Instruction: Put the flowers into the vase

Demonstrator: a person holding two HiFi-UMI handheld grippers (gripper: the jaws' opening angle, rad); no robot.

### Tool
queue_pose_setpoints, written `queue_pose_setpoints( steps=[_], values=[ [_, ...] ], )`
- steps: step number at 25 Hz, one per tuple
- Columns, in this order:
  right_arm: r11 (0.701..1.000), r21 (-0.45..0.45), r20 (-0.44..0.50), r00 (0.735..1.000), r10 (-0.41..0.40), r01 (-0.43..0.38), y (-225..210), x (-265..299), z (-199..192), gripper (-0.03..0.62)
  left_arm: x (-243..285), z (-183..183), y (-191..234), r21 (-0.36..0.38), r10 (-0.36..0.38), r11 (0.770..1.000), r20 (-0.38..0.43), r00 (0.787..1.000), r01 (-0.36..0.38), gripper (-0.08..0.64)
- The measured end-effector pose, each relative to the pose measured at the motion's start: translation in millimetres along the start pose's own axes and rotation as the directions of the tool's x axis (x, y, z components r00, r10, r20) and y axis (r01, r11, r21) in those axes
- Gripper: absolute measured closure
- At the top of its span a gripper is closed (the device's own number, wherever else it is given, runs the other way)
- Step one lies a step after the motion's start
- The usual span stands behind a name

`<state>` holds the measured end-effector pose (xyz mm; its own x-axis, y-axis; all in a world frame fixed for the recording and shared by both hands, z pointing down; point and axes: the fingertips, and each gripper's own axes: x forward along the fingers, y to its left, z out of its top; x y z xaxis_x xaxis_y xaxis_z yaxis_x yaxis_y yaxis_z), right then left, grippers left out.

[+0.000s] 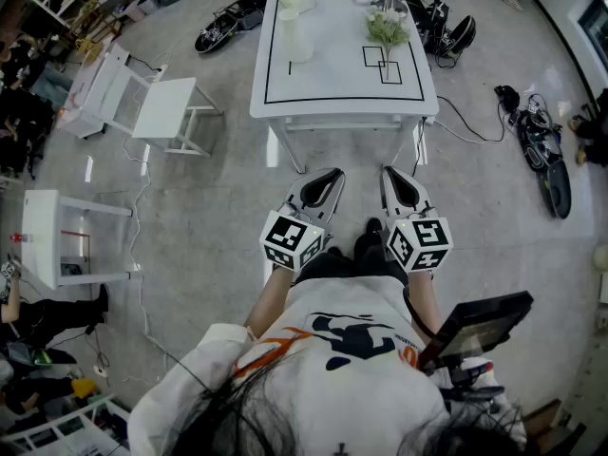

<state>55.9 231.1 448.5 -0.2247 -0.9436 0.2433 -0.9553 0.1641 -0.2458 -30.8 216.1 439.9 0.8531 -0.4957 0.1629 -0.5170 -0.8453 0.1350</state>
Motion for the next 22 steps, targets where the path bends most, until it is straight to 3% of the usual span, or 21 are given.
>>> queue_pose_setpoints(
  steps=[22],
  values=[
    [1.000, 0.002, -0.009, 1.000, 0.002, -0.002, 15, 11, -8, 0.578, -14, -5, 12, -0.003, -0.016, 1.000, 0.000, 1.000, 0.016, 0.551]
  ],
)
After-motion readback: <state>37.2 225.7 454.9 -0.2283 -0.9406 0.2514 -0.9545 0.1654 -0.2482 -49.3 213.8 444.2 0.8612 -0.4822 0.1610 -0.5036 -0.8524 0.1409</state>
